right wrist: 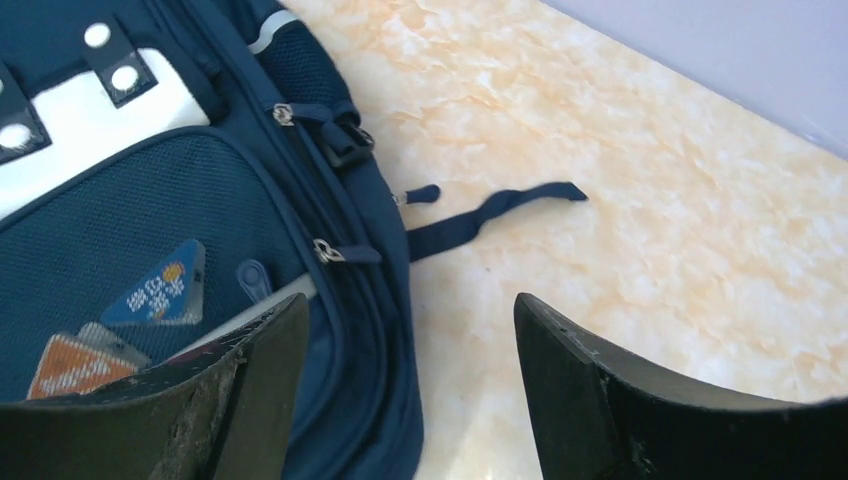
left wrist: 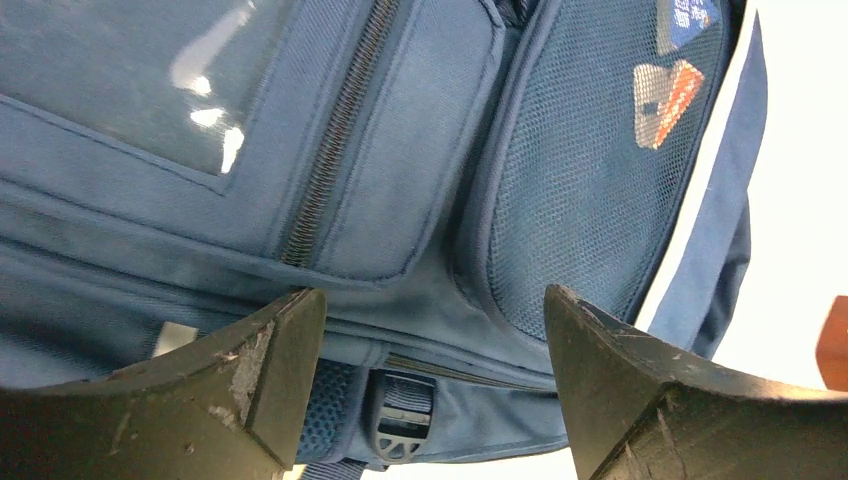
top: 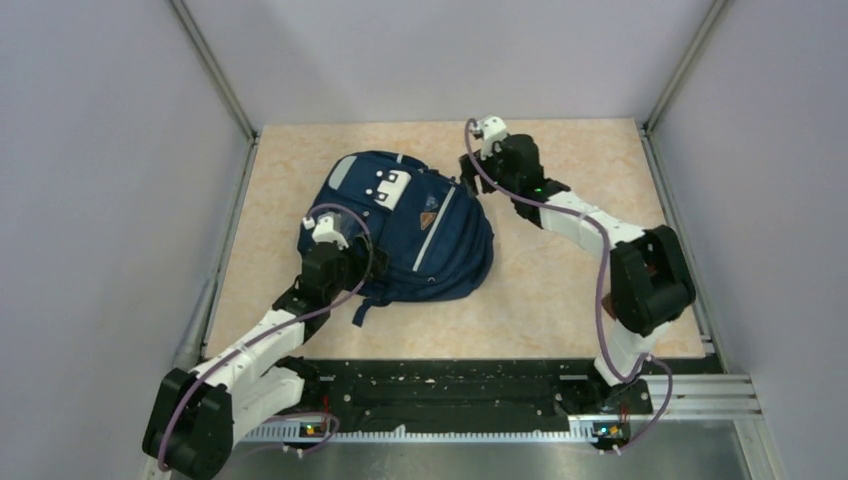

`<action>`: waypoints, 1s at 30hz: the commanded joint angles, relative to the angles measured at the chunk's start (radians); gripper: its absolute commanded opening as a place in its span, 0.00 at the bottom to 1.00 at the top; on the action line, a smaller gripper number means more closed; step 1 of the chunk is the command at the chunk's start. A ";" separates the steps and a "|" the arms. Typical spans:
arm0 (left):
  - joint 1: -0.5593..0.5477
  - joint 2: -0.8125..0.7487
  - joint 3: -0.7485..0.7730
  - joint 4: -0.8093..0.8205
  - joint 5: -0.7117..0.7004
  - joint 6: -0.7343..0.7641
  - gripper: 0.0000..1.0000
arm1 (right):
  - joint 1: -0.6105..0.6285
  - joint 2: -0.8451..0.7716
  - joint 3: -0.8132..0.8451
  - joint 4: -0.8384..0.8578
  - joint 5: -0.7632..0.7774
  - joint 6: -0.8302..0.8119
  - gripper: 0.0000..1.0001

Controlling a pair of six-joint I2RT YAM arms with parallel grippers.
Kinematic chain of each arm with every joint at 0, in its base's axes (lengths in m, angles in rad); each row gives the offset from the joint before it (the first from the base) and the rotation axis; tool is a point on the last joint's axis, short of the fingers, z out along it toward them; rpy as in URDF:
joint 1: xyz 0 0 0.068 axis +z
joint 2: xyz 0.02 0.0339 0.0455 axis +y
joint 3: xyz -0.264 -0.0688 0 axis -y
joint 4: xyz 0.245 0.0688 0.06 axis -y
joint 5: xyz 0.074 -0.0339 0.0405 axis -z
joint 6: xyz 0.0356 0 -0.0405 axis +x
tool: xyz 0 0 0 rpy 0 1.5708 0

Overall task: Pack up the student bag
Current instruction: Zip the student bag at the center of the board, then reset both arms

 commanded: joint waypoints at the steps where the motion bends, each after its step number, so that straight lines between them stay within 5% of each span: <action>1: 0.023 -0.047 0.070 -0.072 -0.082 0.110 0.85 | -0.090 -0.157 -0.087 0.001 -0.142 0.181 0.73; 14: 0.163 -0.083 0.429 -0.417 -0.212 0.183 0.87 | -0.567 -0.685 -0.506 -0.088 -0.143 0.338 0.75; 23: 0.161 -0.303 0.497 -0.388 -0.178 0.372 0.91 | -0.575 -1.153 -0.739 0.112 0.090 0.247 0.76; 30: 0.160 -0.367 0.439 -0.356 -0.200 0.379 0.92 | -0.576 -1.207 -0.784 0.151 0.103 0.235 0.77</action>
